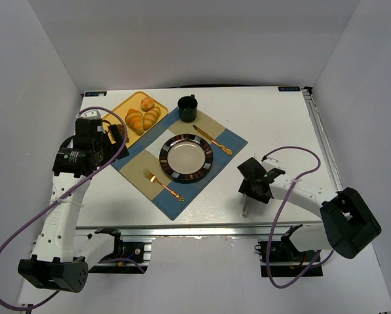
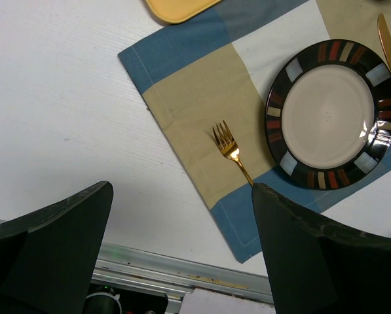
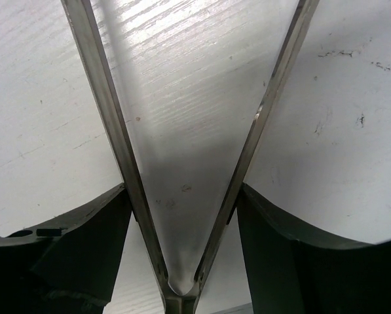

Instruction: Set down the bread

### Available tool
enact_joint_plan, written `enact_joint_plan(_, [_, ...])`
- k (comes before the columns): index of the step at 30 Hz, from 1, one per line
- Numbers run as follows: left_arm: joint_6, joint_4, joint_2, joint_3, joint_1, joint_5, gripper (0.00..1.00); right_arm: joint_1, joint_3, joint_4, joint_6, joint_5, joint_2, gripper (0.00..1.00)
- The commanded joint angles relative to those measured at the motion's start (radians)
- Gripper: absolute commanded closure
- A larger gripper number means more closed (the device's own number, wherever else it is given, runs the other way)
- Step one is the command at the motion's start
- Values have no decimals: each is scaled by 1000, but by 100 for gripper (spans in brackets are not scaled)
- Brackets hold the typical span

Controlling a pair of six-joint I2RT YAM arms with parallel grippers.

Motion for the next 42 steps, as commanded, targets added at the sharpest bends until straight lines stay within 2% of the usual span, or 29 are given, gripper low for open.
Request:
enact_joint_plan(1, [11,10,-7,14,-6,-11,2,-10,-1,-7,14,-11,15,32])
enact_joint_plan(7, [14,10,0,37,-9,-23,2,-7,266,-231,-106,79,-100,40])
enact_joint_plan(10, [13,14,3,45,-11,-26,2,7,401,-267,-205,70,-123,41])
enact_joint_plan(15, [11,17,15,60,-11,-31,2,56,658,-323,-324,0,-41,43])
enact_joint_plan(21, [19,-30,26,114,-9,-99,2,139,996,-271,-440,-137,211,43])
enact_joint_plan(22, [20,-41,30,149,-9,-118,2,147,1053,-259,-459,-164,298,43])
enact_joint_plan(23, [22,-55,35,166,-9,-156,2,165,1177,-253,-474,-200,347,44])
enact_joint_plan(25, [25,-89,41,197,-9,-179,2,180,1314,-254,-523,-223,499,45])
enact_joint_plan(26, [22,-107,56,224,-9,-198,2,188,1445,-256,-539,-253,551,45])
enact_joint_plan(29, [14,-155,87,276,-11,-180,2,193,1663,-250,-571,-310,734,46])
enact_joint_plan(31, [5,-159,96,299,-9,-167,2,194,1721,-200,-580,-348,820,46])
enact_joint_plan(37, [28,-121,125,347,-9,-118,2,196,1653,34,-576,-436,888,47])
enact_joint_plan(42, [34,-107,124,322,-9,-101,2,202,1742,94,-562,-482,1003,48])
